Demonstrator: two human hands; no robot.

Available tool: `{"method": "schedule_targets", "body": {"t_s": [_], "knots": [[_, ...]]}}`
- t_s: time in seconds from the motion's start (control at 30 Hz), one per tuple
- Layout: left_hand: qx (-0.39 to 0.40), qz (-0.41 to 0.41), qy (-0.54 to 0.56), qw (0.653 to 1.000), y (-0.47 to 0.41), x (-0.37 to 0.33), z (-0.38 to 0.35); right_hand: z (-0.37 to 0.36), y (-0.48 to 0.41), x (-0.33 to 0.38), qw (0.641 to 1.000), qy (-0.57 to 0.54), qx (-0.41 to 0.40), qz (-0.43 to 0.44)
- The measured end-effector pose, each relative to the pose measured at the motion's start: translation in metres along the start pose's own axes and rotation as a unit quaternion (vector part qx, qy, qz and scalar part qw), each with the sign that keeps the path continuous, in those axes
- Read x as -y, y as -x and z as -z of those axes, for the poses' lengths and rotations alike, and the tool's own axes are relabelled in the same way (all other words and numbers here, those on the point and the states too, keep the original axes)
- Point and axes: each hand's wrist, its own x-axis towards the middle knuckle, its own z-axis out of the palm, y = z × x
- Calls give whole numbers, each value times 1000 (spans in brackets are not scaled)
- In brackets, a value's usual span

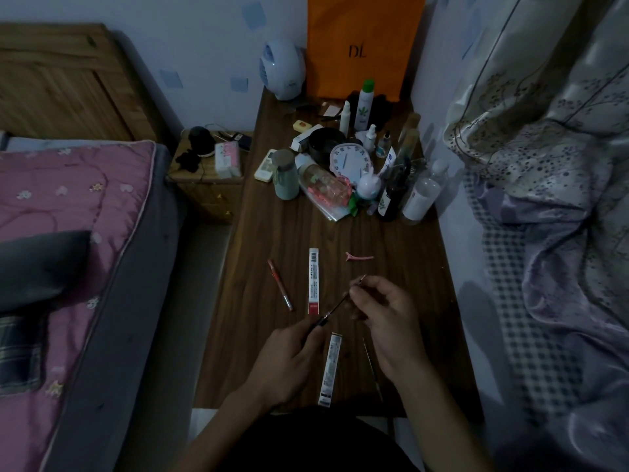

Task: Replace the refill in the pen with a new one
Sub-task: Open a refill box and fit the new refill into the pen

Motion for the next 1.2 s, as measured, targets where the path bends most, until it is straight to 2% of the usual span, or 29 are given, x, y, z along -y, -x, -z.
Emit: {"method": "schedule_targets", "body": {"t_s": [0.13,0.5,0.77,0.9,1.03,1.2], "knots": [[2,4,4,1000,-2,1,-1,-1,-2,-3,1000,-11,10,-12],[3,10,25,1000,-6,5,-8,9,-7,-19,993,62,86,-51],[11,6,-9,1000,-13,10,-15,19,-12,-23,994,65,76,-35],[13,10,-5,1000,-14,13,-18,31,-16,-29,997,54,19,-50],[20,21,-6,1000,-15,28,-23,43,-21,-52,985,155,-39,-67],[40,35,-54,997,-13,56,-27,60,-25,-99,953,292,-24,-82]]}}
